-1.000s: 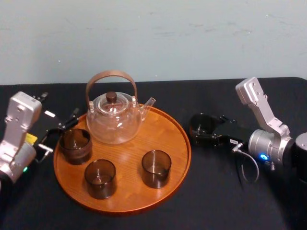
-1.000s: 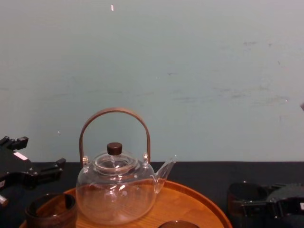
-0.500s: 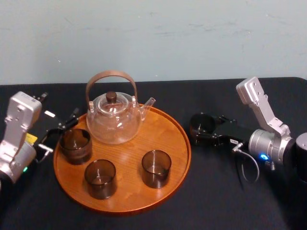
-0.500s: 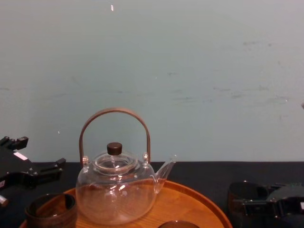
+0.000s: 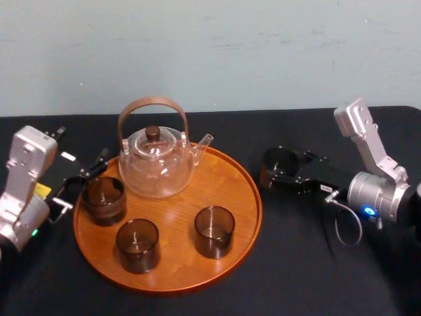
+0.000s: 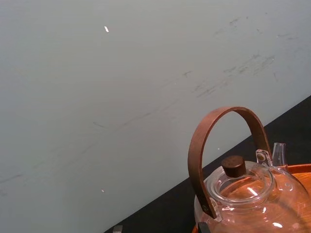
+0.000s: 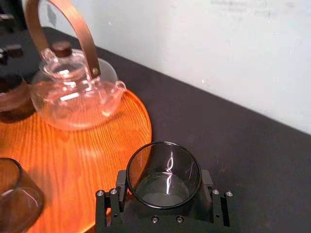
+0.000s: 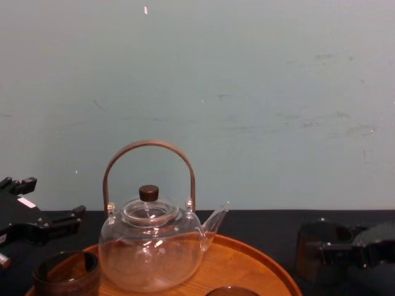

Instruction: Pick up the glass from the table and place it on the tray.

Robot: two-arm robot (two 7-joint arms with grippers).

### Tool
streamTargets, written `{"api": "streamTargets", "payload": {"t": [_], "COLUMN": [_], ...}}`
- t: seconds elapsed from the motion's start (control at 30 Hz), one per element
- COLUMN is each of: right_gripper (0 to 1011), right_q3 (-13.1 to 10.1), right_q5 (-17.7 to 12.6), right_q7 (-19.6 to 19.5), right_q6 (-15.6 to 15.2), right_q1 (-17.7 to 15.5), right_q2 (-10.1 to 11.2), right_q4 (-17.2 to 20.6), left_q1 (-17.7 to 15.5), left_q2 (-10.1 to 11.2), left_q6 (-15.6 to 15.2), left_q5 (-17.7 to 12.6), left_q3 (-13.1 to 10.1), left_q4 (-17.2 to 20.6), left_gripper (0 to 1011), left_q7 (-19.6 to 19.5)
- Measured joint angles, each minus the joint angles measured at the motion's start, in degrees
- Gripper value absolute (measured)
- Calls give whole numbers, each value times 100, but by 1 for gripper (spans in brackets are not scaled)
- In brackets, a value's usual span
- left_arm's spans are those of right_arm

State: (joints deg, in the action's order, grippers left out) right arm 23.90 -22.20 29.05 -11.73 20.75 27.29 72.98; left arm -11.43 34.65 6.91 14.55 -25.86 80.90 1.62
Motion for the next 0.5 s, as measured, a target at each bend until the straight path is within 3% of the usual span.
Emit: {"api": "streamTargets", "payload": {"t": [0.27,0.5], "right_gripper": [899,899], "right_q3": [-56,16], "right_q5": [-96,-96], "right_q7": [89,188], "right_q6": [88,143], "right_q1": [-58,18], "right_q2": [160,219], "right_q4": [402,524], "left_q1": [0,0], "left_q2": [0,0], "left_q6": [0,0], "left_q5": [0,0], "left_q3": [0,0], "left_q4": [0,0], "left_gripper": [1001,1001], "left_q7": [0,0]}}
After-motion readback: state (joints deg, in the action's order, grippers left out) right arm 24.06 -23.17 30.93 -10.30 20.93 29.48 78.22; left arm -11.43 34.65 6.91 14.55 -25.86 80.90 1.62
